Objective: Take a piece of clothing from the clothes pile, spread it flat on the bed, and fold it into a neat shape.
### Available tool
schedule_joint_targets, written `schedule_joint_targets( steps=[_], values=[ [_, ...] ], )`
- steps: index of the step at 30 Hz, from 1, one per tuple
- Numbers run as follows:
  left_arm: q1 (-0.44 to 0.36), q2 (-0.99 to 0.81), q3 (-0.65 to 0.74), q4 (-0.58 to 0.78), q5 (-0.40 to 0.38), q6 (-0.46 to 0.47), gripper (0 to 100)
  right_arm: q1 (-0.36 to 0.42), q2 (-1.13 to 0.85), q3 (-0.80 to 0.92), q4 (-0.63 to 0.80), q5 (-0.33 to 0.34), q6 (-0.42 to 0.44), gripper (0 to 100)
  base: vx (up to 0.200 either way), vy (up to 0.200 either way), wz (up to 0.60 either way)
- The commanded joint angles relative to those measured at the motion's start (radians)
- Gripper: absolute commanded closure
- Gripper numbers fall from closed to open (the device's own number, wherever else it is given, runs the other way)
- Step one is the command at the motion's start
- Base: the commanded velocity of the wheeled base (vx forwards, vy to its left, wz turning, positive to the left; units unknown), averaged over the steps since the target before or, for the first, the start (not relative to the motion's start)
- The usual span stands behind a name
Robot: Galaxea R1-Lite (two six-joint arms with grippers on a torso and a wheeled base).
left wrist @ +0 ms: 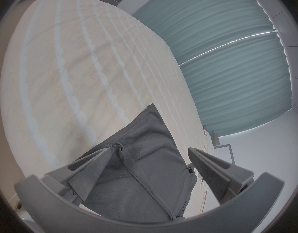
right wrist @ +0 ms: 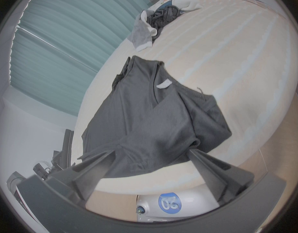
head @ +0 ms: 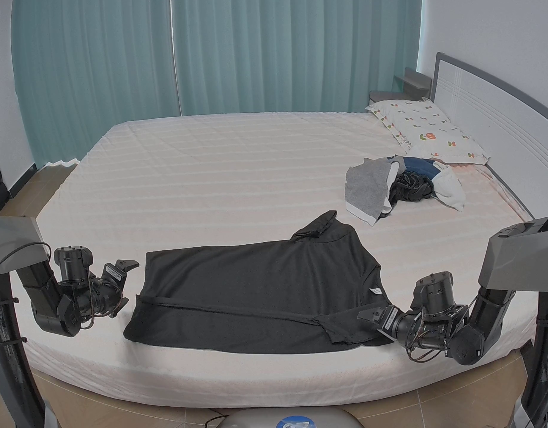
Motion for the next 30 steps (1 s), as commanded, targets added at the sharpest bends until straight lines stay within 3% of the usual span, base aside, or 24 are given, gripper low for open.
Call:
schedule_joint_targets(
  steps=[1, 12, 17, 21, 24, 25, 26, 27, 28, 30],
  values=[
    [0.001, -0.005, -0.002, 0.000, 0.002, -0.002, 0, -0.083, -0.064, -0.010, -0.021, 0.022, -0.009, 0, 0.000, 0.000, 0.00],
    [0.001, -0.004, 0.001, 0.000, 0.000, 0.001, 0, -0.151, 0.024, -0.037, -0.090, 0.068, -0.075, 0, 0.164, 0.000, 0.00],
    [-0.001, -0.008, 0.003, 0.001, -0.019, 0.003, 0, -0.160, 0.053, -0.033, -0.099, 0.123, -0.093, 0, 0.000, 0.000, 0.00],
    [-0.003, -0.010, 0.023, 0.004, -0.058, 0.036, 0, -0.166, 0.070, -0.033, -0.099, 0.126, -0.102, 0, 0.000, 0.000, 0.00],
    [-0.004, -0.007, 0.083, 0.018, -0.067, 0.173, 0, -0.166, 0.077, -0.017, -0.099, 0.130, -0.132, 0, 0.000, 0.000, 0.00],
    [-0.004, -0.007, 0.083, 0.018, -0.067, 0.173, 0, -0.166, 0.077, -0.017, -0.099, 0.130, -0.132, 0, 0.000, 0.000, 0.00],
    [-0.012, -0.002, 0.123, 0.029, -0.069, 0.270, 0, -0.166, 0.077, -0.005, -0.100, 0.131, -0.145, 0, 0.000, 0.000, 0.00],
    [-0.012, -0.002, 0.123, 0.029, -0.069, 0.270, 0, -0.166, 0.077, -0.005, -0.100, 0.131, -0.145, 0, 0.000, 0.000, 0.00],
    [-0.026, 0.003, 0.156, 0.035, -0.072, 0.349, 0, -0.166, 0.077, 0.004, -0.105, 0.140, -0.151, 0, 0.000, 0.000, 0.00],
    [-0.029, 0.007, 0.172, 0.035, -0.072, 0.401, 0, -0.161, 0.076, 0.023, -0.122, 0.150, -0.151, 0, 0.000, 0.000, 0.00]
  ],
)
